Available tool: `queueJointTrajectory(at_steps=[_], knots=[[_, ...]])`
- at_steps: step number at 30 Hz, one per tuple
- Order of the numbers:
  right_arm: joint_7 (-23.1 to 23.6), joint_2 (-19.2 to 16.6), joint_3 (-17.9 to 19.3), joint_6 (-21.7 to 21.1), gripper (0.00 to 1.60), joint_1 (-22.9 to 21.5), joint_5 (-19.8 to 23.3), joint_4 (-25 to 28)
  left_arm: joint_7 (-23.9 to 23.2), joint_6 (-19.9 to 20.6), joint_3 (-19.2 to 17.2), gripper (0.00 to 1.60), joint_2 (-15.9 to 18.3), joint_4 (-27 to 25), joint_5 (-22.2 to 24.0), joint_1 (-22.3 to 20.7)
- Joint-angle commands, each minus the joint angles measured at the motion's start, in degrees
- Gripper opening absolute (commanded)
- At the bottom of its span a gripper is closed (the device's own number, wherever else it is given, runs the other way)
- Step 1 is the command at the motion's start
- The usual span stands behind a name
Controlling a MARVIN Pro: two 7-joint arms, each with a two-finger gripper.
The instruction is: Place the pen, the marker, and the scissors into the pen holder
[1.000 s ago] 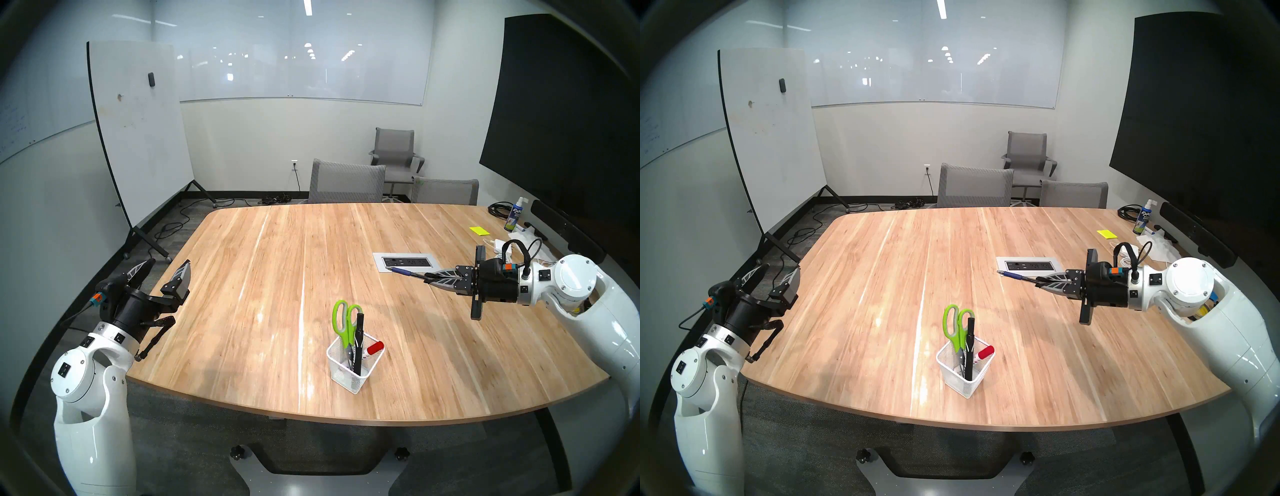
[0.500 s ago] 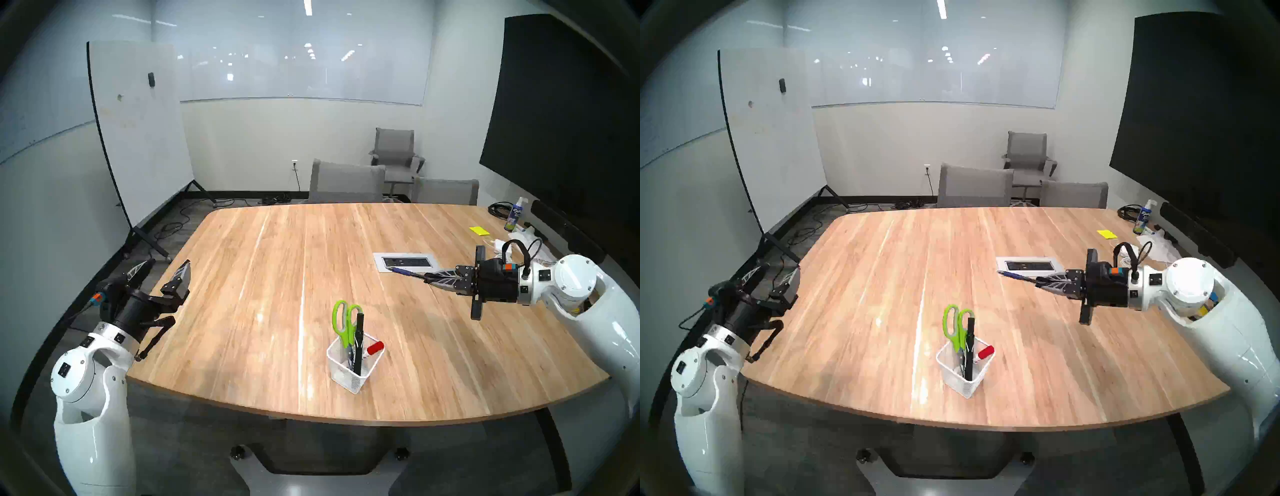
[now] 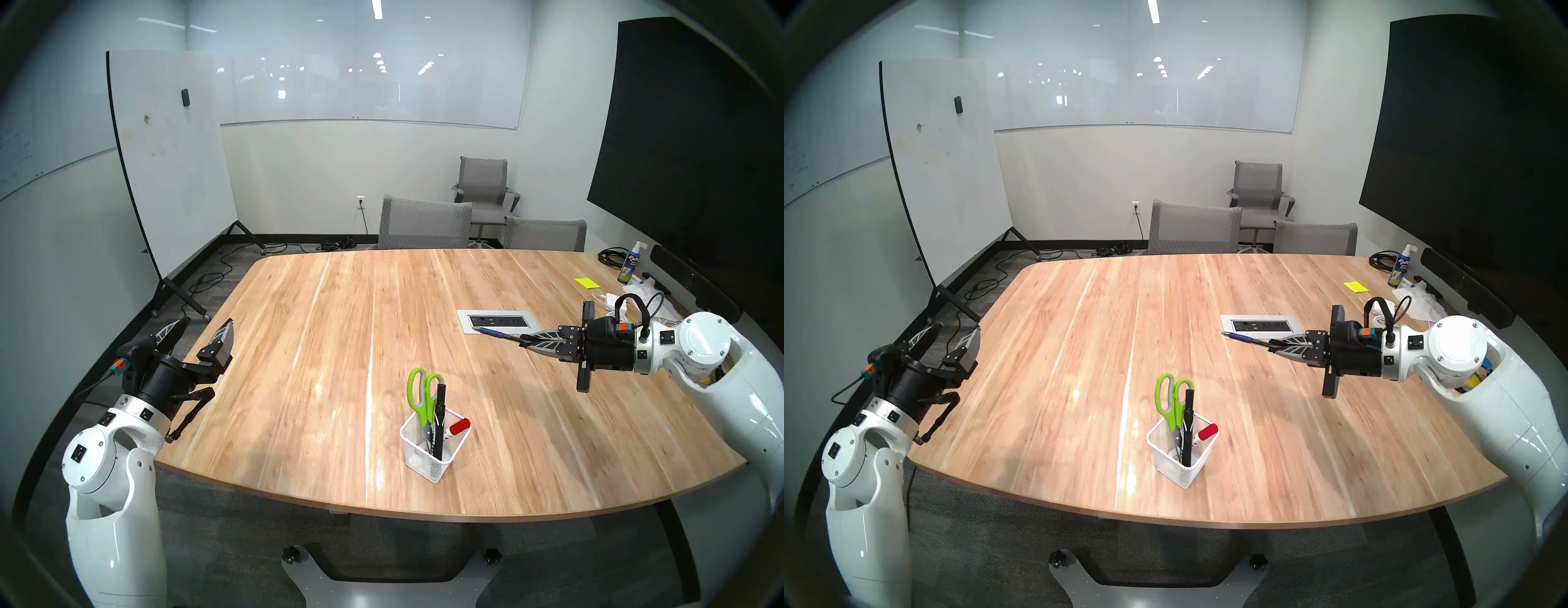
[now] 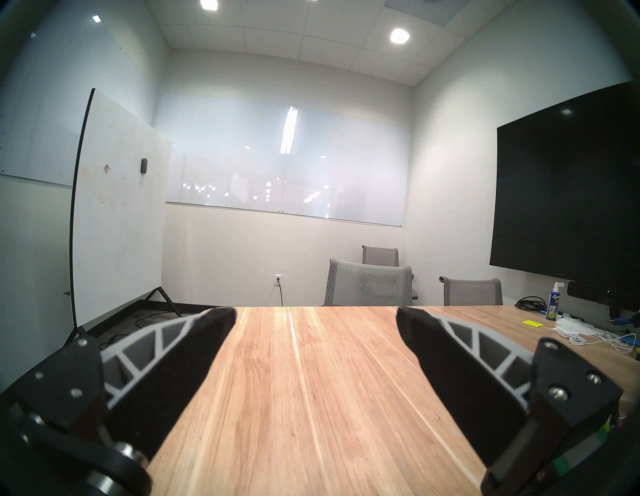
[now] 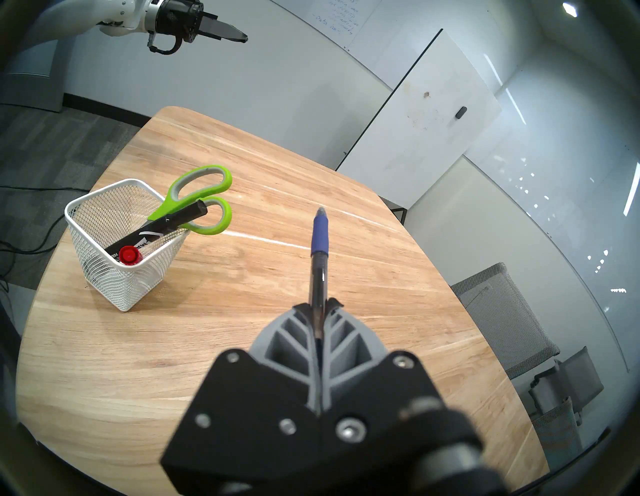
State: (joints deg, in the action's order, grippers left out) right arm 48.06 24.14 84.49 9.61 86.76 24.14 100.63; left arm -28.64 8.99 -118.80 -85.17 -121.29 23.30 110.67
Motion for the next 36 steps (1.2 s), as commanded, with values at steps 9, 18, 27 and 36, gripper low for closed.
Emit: queueJointTrajectory(at_steps=[9, 18, 27, 36], knots=[[-0.1, -0.2, 0.6, 0.0, 0.0, -0.8, 0.1, 0.3, 0.1, -0.1, 0.1, 1.6, -0.1, -1.3, 0.0, -0.1], [-0.1, -0.2, 0.6, 0.0, 0.0, -0.8, 0.1, 0.3, 0.1, -0.1, 0.1, 1.6, -0.1, -1.3, 0.0, -0.1], [-0.1, -0.2, 0.6, 0.0, 0.0, -0.8, 0.1, 0.3, 0.1, -0.1, 0.1, 1.6, -0.1, -1.3, 0.0, -0.1], [-0.1, -0.2, 0.6, 0.0, 0.0, -0.8, 0.1, 0.3, 0.1, -0.1, 0.1, 1.6, -0.1, -1.3, 0.0, -0.1]])
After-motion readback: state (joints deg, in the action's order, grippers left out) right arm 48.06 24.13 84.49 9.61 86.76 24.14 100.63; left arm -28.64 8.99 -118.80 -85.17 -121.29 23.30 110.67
